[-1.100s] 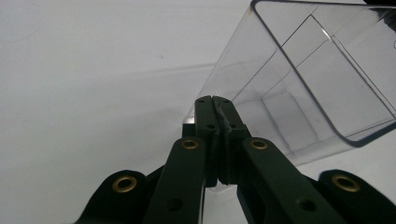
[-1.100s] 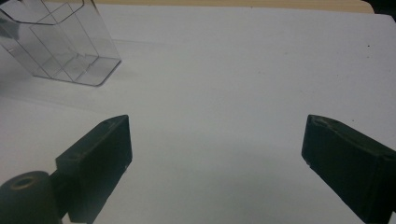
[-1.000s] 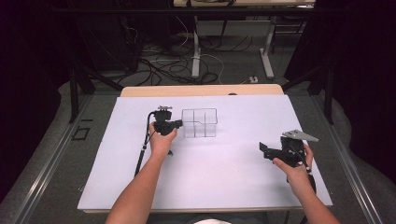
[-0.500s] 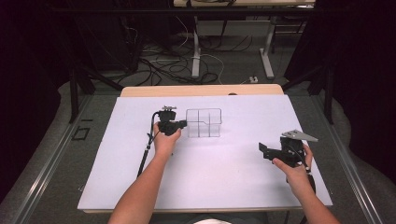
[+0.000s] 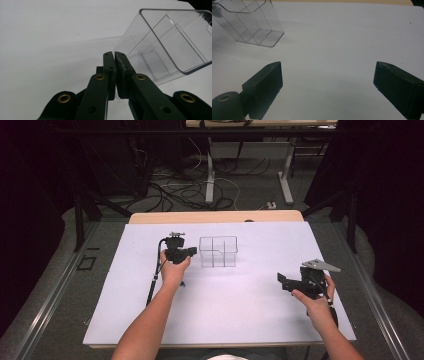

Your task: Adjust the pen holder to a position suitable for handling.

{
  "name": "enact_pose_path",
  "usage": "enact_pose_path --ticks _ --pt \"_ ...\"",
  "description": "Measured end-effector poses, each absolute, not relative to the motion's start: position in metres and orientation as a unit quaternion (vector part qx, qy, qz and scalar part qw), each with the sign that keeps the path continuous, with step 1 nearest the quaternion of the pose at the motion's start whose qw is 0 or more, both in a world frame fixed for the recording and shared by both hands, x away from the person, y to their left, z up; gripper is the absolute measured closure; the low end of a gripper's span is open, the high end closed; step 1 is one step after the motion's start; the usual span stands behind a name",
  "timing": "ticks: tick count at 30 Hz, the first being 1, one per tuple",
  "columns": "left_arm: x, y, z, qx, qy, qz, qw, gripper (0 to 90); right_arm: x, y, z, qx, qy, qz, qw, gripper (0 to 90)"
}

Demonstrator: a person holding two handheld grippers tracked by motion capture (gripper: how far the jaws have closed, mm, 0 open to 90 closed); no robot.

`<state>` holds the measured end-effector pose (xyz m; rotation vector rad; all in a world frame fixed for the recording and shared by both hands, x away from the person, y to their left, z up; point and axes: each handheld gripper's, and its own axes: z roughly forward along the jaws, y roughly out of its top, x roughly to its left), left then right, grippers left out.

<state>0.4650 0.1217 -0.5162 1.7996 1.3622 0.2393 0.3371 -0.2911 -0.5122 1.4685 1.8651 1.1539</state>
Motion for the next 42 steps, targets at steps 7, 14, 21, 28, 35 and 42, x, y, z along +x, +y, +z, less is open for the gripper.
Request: enact_pose_path --ticks 7,14,21,28,35,42 --pt "0.459 0.133 -0.504 0.705 0.549 0.103 0.437 78.2 0.337 -0.291 -0.512 0.539 0.685 0.423 0.249 8.4" --pt "0.452 0.144 -0.490 0.692 0.549 0.096 0.458 70.1 0.337 -0.291 -0.512 0.541 0.683 0.422 0.250 8.5" --pt "0.444 0.152 -0.481 0.685 0.549 0.095 0.470 61.9 0.337 -0.290 -0.512 0.539 0.682 0.423 0.255 8.5" --pt "0.433 0.159 -0.471 0.679 0.545 0.100 0.482 53.2 0.336 -0.290 -0.511 0.538 0.685 0.422 0.251 8.5" --pt "0.421 0.168 -0.465 0.674 0.541 0.115 0.490 44.6 0.336 -0.289 -0.511 0.539 0.684 0.423 0.250 8.7" --pt "0.409 0.177 -0.463 0.662 0.544 0.125 0.499 39.2 0.336 -0.288 -0.511 0.536 0.686 0.423 0.252 8.7"
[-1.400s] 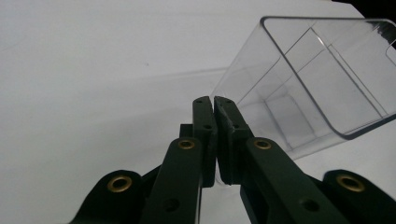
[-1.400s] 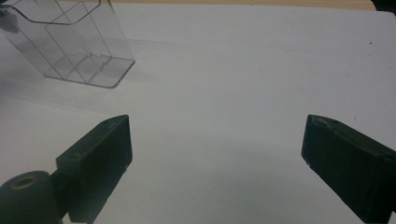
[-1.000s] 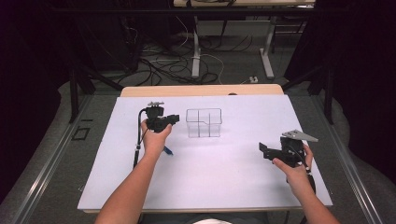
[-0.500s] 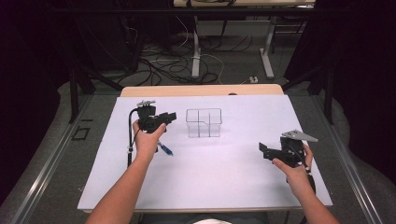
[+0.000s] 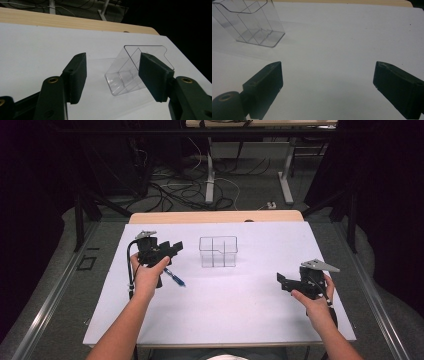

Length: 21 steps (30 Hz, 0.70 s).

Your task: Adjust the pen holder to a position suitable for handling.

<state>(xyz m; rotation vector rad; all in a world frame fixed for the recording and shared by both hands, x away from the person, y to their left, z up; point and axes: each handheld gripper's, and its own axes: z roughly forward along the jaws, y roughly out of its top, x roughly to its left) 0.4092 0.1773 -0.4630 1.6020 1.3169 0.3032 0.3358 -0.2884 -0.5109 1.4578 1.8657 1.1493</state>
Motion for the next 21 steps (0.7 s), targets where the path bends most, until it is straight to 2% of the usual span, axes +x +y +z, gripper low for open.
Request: enact_pose_path --ticks 11,18,21 --pt "0.403 0.194 -0.464 0.686 0.548 0.151 0.454 35.0 0.335 -0.289 -0.510 0.535 0.687 0.422 0.251 8.7" --pt "0.397 0.204 -0.458 0.692 0.541 0.158 0.451 28.6 0.335 -0.288 -0.510 0.535 0.685 0.423 0.255 8.7" --pt "0.393 0.207 -0.458 0.696 0.535 0.163 0.451 21.5 0.335 -0.286 -0.506 0.530 0.689 0.423 0.255 8.7"
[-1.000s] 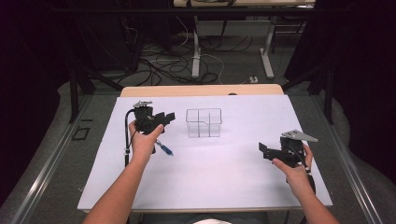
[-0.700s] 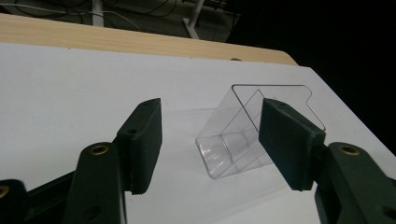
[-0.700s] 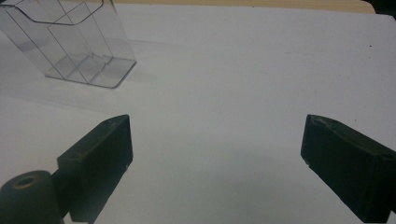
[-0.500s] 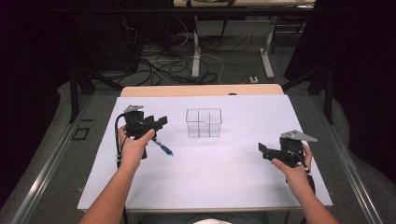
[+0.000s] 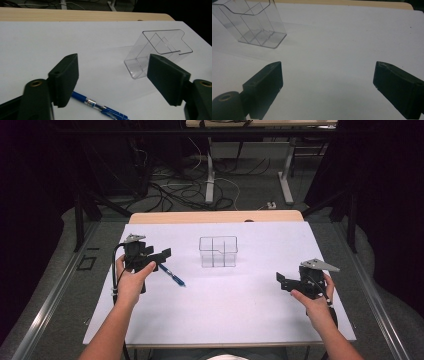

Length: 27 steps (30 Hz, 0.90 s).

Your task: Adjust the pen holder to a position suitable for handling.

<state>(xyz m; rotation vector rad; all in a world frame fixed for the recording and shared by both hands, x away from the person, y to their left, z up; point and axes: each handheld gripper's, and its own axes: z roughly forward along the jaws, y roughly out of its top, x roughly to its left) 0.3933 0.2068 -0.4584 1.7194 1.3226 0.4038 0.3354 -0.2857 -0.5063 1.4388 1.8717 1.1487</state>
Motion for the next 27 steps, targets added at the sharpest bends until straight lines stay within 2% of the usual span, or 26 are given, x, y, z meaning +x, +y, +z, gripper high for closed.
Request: enact_pose_path --ticks 1,4,6,10,18,27 --pt "0.392 0.208 -0.459 0.700 0.531 0.168 0.447 16.6 0.335 -0.284 -0.504 0.530 0.689 0.425 0.255 8.7" --pt "0.389 0.210 -0.460 0.715 0.518 0.182 0.433 14.3 0.336 -0.281 -0.498 0.528 0.690 0.428 0.250 8.5" --pt "0.387 0.212 -0.461 0.716 0.511 0.187 0.437 8.8 0.338 -0.276 -0.495 0.523 0.692 0.432 0.246 7.5" --pt "0.385 0.215 -0.460 0.716 0.507 0.181 0.444 1.6 0.342 -0.263 -0.488 0.505 0.705 0.433 0.247 0.0" --pt "0.379 0.224 -0.459 0.699 0.516 0.176 0.463 0.2 0.347 -0.231 -0.479 0.475 0.725 0.433 0.247 0.0" --pt "0.369 0.232 -0.461 0.694 0.506 0.197 0.473 0.2 0.353 -0.199 -0.475 0.451 0.741 0.438 0.236 0.0"
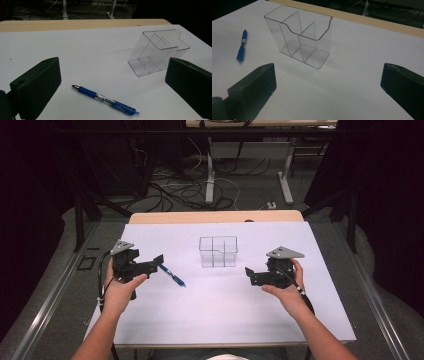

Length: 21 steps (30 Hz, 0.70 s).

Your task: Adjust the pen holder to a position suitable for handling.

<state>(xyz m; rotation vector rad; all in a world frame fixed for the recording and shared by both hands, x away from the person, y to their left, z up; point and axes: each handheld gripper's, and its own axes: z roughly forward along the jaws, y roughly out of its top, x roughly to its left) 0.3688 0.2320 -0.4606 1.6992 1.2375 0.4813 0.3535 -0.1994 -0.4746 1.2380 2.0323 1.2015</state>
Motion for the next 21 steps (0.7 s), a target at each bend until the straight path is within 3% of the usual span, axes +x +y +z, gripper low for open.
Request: enact_pose_path --ticks 21 --pt "0.365 0.239 -0.460 0.690 0.500 0.197 0.484 3.3 0.362 -0.151 -0.481 0.401 0.772 0.448 0.204 13.8"
